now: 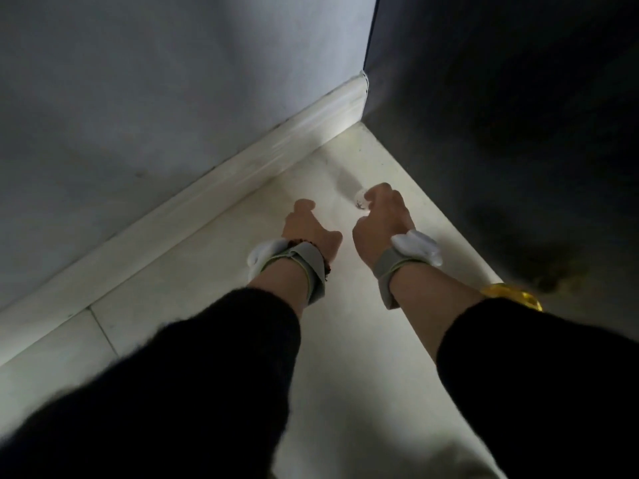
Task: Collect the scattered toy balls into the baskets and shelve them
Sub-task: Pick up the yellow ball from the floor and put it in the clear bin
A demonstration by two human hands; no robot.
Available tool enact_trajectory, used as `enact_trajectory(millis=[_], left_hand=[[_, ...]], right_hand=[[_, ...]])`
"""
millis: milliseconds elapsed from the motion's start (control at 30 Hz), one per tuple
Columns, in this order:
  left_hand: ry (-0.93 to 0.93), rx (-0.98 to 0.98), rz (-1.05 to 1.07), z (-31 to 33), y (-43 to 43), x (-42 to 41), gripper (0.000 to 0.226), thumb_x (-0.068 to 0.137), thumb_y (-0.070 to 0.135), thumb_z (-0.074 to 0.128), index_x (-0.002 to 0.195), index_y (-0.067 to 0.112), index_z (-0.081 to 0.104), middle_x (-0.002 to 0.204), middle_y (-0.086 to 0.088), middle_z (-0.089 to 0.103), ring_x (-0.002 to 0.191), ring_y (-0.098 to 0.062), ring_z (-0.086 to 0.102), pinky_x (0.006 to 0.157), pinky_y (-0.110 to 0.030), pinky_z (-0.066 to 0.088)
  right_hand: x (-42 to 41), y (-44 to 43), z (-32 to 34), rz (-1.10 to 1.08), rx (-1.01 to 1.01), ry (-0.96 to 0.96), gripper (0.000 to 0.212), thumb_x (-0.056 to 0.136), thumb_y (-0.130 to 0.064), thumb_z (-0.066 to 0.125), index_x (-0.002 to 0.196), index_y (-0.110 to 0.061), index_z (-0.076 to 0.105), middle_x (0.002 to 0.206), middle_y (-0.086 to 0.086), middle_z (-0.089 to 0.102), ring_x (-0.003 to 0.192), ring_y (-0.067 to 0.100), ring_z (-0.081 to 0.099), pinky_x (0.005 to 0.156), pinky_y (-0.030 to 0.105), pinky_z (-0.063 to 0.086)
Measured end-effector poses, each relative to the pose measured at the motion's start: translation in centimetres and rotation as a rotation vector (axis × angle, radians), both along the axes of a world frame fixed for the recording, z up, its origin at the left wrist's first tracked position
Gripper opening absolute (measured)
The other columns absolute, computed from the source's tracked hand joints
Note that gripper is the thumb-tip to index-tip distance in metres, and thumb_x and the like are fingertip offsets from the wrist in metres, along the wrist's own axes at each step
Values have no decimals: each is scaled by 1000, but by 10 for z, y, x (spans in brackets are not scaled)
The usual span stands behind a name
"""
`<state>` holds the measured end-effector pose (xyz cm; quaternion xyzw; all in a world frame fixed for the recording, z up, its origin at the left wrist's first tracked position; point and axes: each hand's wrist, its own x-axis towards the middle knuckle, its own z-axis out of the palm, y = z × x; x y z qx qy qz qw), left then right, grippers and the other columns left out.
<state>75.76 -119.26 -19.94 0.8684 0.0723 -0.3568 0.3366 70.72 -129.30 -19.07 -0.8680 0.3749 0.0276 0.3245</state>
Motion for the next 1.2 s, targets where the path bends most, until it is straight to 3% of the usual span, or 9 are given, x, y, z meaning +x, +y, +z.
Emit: enact_trajectory(millis=[67, 233, 367, 500, 667, 800, 967, 1100, 1200], left_hand=[[-114, 81, -149, -1, -3, -11, 71, 75, 26, 67, 136, 35, 30, 139, -1, 42, 94, -23, 60, 77, -31, 48], [-148, 142, -502, -2, -19, -40, 80, 67, 16, 75, 133, 40, 36, 133, -3, 42, 101, -34, 61, 67, -30, 46], [-119, 148, -657, 0, -31, -56, 74, 73, 16, 70, 132, 41, 33, 129, -2, 40, 88, -37, 63, 51, -30, 49], [-138, 161, -641, -1, -40, -68, 67, 74, 10, 67, 130, 32, 37, 127, -3, 42, 91, -36, 63, 65, -36, 51], [-165, 133, -550, -1, -53, -69, 64, 75, 8, 63, 130, 29, 38, 126, -2, 44, 74, -27, 56, 46, -27, 38], [-151, 110, -543, 1, -49, -70, 56, 79, 16, 60, 128, 32, 37, 126, -2, 44, 73, -28, 57, 50, -28, 40], [-119, 141, -565, 0, -42, -75, 55, 82, 18, 59, 133, 32, 39, 131, -3, 40, 96, -31, 61, 70, -32, 49], [-92, 181, -680, 0, -32, -78, 37, 81, 16, 52, 116, 29, 49, 122, -3, 44, 95, -30, 58, 87, -45, 51], [-126, 145, -654, 6, -38, -84, 32, 80, 19, 53, 111, 26, 48, 119, -3, 46, 94, -29, 58, 86, -42, 50]], right_hand=[[-23, 3, -1, -23, 42, 18, 33, 82, -5, 45, 110, -24, 47, 116, 1, 53, 99, 23, 56, 75, 32, 42], [-69, 11, -6, -46, 139, 112, 41, 81, 0, 47, 115, -22, 50, 117, 0, 53, 90, 20, 54, 74, 32, 46], [-81, 3, -6, -135, 92, 222, 45, 82, -1, 48, 122, -23, 45, 106, -5, 36, 89, 24, 56, 73, 35, 47], [-92, -7, -8, -259, 18, 192, 47, 75, 1, 49, 116, -22, 42, 111, -1, 38, 95, 28, 57, 70, 36, 41], [-86, -35, -5, -94, -60, 243, 65, 70, -10, 48, 130, -32, 36, 138, -4, 31, 121, 26, 42, 91, 43, 46], [-78, -30, 0, -126, 129, 209, 53, 67, -14, 37, 110, -42, 48, 124, -9, 52, 89, 18, 53, 78, 37, 51], [-100, -13, -6, -141, 138, 206, 29, 79, -23, 38, 93, -38, 58, 98, -9, 63, 75, 13, 59, 63, 27, 47], [-125, -15, 6, -117, 89, 250, 31, 82, -17, 42, 101, -37, 55, 109, -10, 59, 90, 18, 58, 72, 30, 47], [-140, -24, 23, -115, -211, 279, 38, 80, -14, 47, 115, -26, 52, 123, 0, 51, 111, 26, 49, 85, 36, 41]])
